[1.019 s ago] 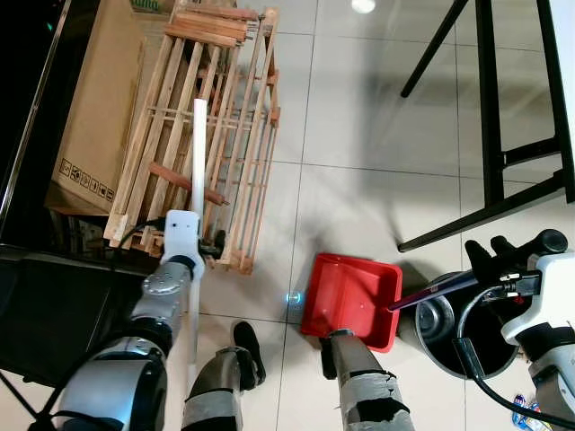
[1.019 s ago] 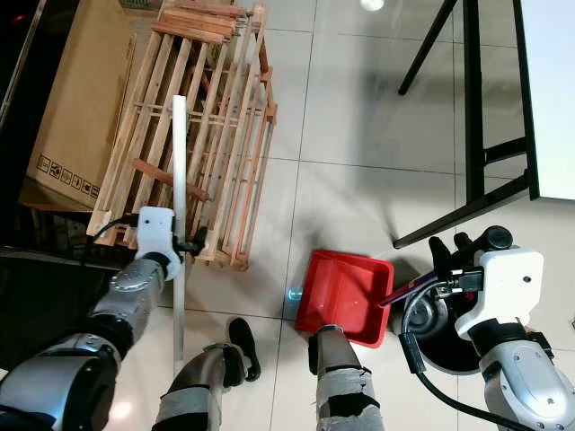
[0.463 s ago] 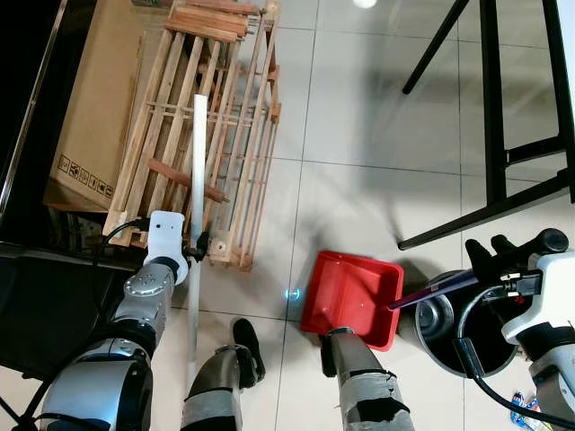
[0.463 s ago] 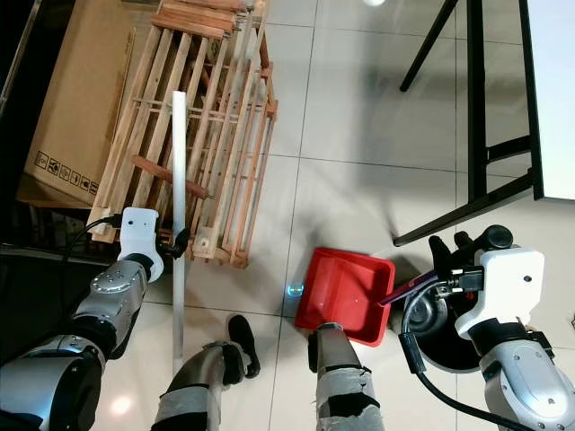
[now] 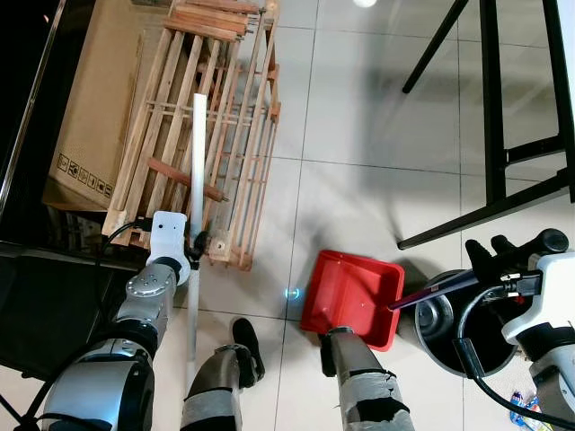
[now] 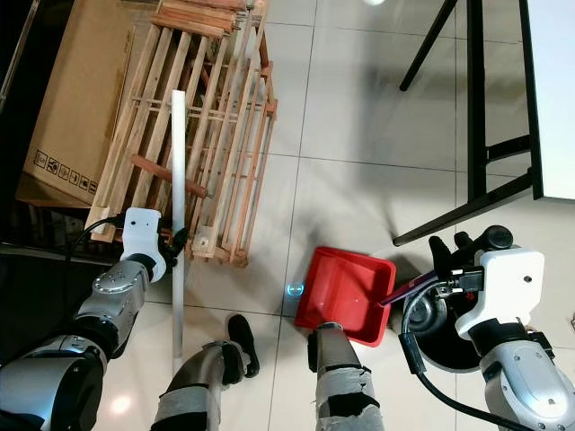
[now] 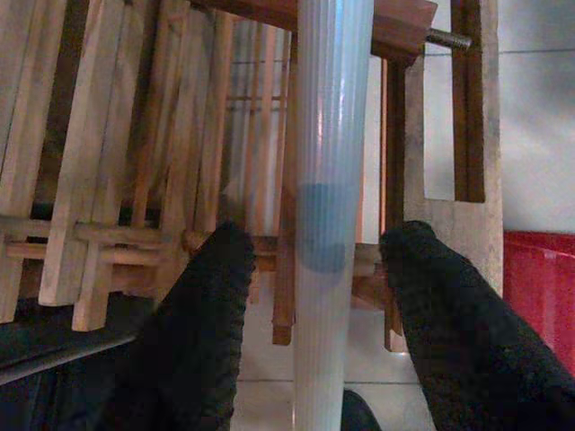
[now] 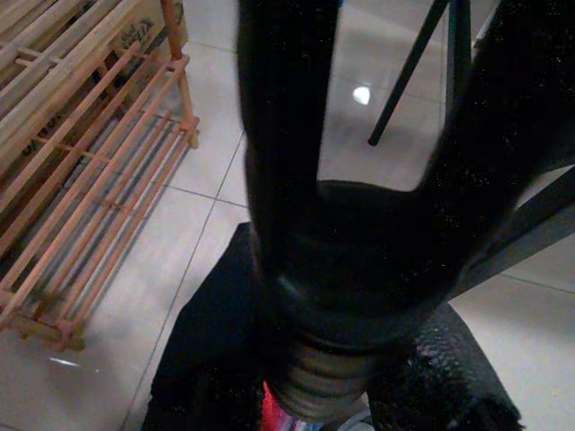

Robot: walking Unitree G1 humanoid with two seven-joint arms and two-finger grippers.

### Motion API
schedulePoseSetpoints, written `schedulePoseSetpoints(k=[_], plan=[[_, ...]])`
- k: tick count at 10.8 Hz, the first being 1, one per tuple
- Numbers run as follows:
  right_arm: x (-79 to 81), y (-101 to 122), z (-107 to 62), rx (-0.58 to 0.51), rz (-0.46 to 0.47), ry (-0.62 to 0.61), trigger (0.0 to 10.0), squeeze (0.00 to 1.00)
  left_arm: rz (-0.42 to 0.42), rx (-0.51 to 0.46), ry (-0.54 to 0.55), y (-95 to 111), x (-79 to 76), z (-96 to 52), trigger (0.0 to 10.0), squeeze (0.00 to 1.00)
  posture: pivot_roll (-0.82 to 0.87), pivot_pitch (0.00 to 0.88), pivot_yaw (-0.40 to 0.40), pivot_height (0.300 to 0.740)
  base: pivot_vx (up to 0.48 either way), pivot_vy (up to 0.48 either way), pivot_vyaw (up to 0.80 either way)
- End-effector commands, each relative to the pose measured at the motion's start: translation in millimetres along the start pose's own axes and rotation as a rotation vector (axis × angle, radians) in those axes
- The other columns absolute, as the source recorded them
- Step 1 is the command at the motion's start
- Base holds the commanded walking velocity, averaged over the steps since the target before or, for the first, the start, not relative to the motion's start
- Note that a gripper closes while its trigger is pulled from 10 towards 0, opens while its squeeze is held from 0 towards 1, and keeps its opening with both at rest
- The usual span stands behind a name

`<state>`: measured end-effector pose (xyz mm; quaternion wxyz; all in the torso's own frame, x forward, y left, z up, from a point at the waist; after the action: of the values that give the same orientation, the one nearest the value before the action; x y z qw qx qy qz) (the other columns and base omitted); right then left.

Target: Sweep floor

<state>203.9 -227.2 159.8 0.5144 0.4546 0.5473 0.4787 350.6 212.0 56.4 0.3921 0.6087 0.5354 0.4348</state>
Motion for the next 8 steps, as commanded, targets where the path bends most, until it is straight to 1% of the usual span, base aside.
schedulePoseSetpoints(k=[1,8], plan=[[-0.3,-30.8,-13.2,0.19,0.028,0.01,10.0,0.0,-0.007,0.081,0.007,-26.5,3.2,-9.0,0.0,0.0,-0.35,0.525,0.029,0.74,0.0,0.0,0.0],[-0.2,-31.9,-14.0,0.196,0.025,0.014,10.0,0.0,-0.015,0.085,0.012,-28.7,3.9,-9.9,0.0,0.0,-0.35,0.526,0.028,0.74,0.0,0.0,0.0]])
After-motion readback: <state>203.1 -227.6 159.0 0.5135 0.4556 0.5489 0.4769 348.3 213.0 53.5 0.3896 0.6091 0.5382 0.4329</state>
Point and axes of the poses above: a point about 5 cm out from each wrist's last joint towards the gripper, its own z axis pointing out of the wrist towards the gripper, its own y axis along the axis of the wrist's last joint, x = y × z, the point moved 1 cm from there along z, pointing out of the wrist towards the gripper, and after that the axes turned 1 degree about z, right-handed, at the moved point
